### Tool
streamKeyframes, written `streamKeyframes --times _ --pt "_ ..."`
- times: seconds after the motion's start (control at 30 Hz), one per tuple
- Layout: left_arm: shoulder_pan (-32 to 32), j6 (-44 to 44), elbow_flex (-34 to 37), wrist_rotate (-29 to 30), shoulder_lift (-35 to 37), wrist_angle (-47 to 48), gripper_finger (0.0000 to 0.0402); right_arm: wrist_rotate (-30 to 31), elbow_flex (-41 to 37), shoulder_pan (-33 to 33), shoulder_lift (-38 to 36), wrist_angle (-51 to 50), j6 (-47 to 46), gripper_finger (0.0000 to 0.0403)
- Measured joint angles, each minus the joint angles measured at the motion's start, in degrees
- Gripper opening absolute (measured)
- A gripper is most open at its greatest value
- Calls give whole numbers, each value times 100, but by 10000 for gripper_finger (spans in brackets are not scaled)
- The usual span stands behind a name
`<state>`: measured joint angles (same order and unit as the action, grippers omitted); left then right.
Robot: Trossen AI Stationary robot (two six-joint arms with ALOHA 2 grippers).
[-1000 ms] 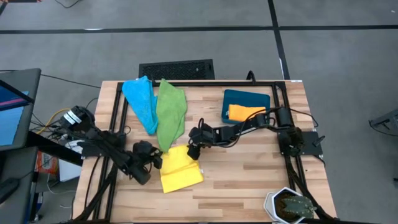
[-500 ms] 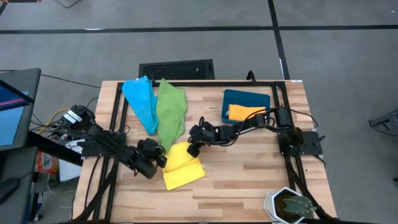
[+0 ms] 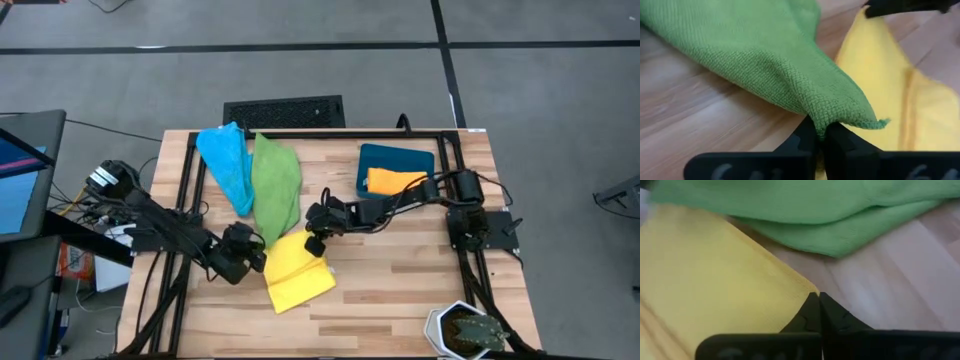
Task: Fold microfiber towels
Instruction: Fold the yellow microfiber cloth
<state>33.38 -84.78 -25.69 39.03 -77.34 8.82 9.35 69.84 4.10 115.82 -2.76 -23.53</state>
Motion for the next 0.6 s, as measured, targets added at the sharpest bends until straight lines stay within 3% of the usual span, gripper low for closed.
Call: streamKeyframes --times 0.17,0.5,0.6 --pt "1 187 0 -61 436 -59 1 47 -6 61 -142 -203 2 11" --pt "3 867 0 -1262 623 -868 0 108 7 468 -483 -241 0 8" --pt "3 881 0 -1336 623 -1101 0 116 7 590 -548 -402 -20 8"
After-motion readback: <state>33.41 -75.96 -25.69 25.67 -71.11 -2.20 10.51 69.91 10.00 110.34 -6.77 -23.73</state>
